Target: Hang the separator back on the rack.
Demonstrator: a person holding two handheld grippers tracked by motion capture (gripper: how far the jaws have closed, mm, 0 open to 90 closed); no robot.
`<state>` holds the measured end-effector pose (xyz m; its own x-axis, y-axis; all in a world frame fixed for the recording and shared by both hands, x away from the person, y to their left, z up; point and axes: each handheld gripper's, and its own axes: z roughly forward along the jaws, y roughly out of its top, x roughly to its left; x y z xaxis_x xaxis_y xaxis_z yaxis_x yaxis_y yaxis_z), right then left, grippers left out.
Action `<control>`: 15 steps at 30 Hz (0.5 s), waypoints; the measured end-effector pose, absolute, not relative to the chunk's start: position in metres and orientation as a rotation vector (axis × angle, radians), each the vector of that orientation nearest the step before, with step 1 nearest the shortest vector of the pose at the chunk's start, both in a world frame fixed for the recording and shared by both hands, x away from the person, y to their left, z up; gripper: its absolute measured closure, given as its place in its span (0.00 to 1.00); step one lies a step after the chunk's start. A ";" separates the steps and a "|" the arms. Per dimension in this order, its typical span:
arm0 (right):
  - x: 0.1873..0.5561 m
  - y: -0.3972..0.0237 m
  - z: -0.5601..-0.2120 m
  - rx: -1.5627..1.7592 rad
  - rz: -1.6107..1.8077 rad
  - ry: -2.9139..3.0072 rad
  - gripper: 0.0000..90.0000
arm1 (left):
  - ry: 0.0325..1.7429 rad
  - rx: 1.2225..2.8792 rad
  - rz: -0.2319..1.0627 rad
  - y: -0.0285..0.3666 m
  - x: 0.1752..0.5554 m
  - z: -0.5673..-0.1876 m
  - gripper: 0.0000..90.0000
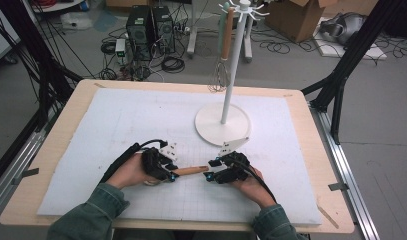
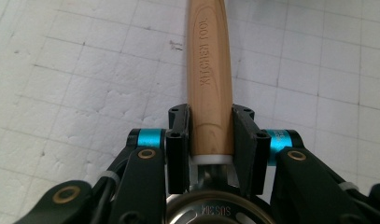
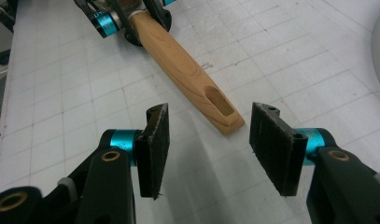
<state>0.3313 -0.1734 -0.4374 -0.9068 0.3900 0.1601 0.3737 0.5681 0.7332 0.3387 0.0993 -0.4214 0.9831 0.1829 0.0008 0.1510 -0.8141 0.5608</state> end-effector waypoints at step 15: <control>0.333 -0.168 -0.439 0.679 1.264 2.782 0.53 | 0.226 2.500 0.092 0.106 0.337 -0.416 0.78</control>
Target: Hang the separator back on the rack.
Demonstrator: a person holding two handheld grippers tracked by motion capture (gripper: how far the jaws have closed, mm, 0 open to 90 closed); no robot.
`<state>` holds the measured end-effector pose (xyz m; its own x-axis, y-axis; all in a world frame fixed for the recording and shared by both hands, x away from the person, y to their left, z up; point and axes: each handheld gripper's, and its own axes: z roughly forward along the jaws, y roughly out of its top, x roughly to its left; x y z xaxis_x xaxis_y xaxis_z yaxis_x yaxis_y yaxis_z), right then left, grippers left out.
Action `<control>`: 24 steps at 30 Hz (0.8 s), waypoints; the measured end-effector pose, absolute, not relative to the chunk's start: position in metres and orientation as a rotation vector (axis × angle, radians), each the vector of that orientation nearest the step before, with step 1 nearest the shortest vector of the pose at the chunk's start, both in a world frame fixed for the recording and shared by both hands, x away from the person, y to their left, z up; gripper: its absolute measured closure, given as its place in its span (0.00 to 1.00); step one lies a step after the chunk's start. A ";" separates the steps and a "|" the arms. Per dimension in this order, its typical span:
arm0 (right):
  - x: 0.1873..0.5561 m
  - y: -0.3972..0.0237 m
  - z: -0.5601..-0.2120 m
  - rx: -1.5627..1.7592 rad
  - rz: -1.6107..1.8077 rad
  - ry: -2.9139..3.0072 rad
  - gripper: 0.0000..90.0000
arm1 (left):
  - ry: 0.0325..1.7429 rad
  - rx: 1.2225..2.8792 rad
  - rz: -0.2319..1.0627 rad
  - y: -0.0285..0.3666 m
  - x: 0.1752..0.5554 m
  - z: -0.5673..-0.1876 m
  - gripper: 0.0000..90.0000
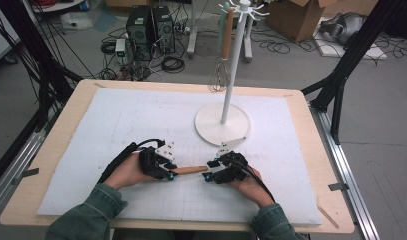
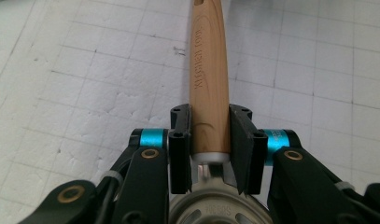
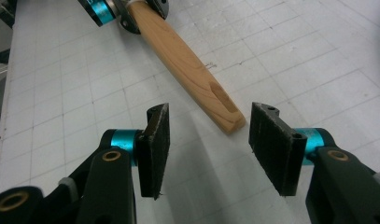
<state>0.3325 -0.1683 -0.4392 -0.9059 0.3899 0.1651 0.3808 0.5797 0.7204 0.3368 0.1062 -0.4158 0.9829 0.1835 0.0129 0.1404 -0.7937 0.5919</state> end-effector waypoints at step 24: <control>0.336 -0.151 -0.420 0.821 1.534 2.735 0.58 | 0.240 2.395 0.176 0.118 0.329 -0.395 0.78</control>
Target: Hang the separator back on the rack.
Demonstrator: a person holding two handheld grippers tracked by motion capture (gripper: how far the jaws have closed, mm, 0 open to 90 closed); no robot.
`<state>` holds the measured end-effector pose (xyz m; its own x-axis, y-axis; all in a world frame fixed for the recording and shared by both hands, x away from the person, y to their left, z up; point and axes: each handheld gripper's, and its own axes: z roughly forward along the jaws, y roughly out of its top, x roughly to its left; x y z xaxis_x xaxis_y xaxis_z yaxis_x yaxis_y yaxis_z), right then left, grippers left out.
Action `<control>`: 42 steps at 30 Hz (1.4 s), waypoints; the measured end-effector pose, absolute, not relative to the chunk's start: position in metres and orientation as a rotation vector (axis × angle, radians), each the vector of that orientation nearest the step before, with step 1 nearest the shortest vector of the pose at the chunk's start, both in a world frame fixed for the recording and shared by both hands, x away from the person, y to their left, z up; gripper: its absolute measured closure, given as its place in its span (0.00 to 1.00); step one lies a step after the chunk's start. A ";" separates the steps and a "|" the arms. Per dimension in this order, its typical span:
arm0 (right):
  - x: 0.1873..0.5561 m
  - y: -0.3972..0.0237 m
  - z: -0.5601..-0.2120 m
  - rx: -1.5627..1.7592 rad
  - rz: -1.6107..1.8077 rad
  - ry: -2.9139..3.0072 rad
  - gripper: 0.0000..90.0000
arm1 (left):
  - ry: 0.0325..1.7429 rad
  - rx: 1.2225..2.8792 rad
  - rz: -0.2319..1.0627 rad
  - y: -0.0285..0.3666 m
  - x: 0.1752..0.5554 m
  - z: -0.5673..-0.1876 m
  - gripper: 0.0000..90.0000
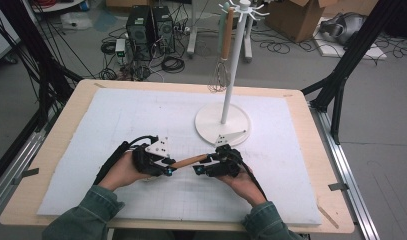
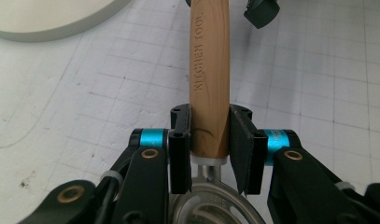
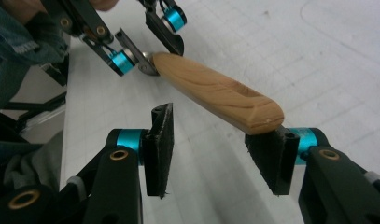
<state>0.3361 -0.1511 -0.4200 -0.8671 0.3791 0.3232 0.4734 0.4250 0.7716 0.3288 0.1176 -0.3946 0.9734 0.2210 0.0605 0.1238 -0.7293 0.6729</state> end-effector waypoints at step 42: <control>0.337 -0.110 -0.356 -0.591 -1.631 -2.493 0.79 | 0.271 2.209 -0.003 0.136 0.337 -0.379 0.73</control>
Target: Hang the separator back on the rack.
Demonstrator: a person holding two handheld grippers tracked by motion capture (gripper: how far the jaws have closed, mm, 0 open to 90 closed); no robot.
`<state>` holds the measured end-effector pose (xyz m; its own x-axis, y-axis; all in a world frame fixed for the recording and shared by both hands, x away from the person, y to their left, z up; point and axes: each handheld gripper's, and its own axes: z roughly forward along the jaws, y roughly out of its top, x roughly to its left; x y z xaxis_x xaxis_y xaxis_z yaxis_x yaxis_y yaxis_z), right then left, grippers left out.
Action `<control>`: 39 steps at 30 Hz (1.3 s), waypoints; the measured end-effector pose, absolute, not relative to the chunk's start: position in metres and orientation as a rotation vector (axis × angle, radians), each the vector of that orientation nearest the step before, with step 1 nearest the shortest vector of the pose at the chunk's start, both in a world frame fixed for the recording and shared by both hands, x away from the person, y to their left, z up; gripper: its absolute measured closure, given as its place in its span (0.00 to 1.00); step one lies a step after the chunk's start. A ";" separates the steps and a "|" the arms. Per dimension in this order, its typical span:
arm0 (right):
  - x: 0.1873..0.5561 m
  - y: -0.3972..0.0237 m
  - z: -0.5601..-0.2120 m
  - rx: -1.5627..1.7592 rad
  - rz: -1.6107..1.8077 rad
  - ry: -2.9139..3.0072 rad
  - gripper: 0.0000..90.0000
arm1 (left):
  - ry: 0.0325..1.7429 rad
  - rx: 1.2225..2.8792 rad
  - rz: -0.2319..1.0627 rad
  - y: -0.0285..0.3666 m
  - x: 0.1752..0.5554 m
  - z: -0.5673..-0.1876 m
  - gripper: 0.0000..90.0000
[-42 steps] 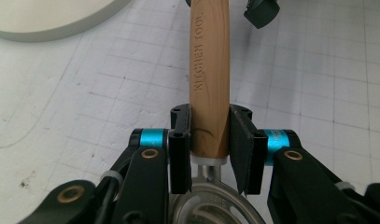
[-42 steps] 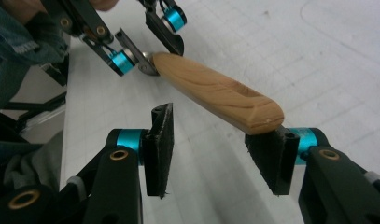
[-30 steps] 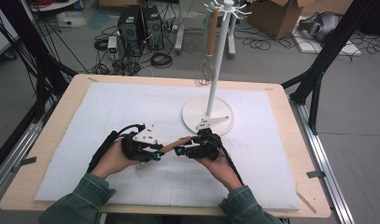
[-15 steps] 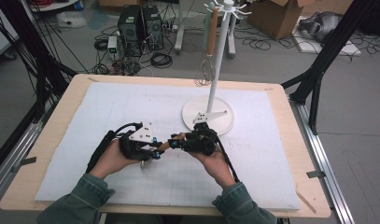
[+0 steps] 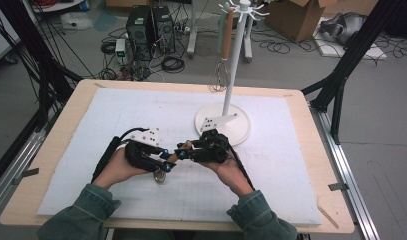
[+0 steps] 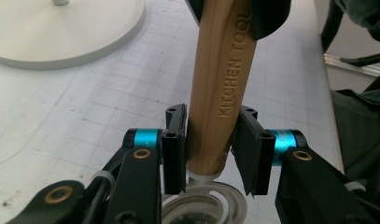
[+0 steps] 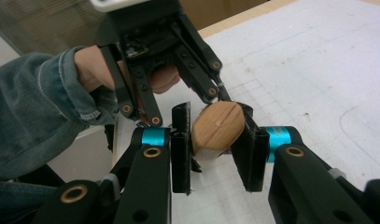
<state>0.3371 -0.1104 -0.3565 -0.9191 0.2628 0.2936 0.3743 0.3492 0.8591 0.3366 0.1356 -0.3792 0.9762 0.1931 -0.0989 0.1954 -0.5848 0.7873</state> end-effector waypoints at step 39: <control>0.332 -0.113 -0.341 -0.456 -1.713 -2.511 0.81 | 0.260 2.037 -0.077 0.129 0.330 -0.372 0.75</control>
<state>0.3319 -0.1131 -0.3407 -0.9537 0.2046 0.2206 0.2800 0.3353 0.8995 0.3298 0.1288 -0.3721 0.9746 0.1504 -0.1661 0.2166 -0.4423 0.8703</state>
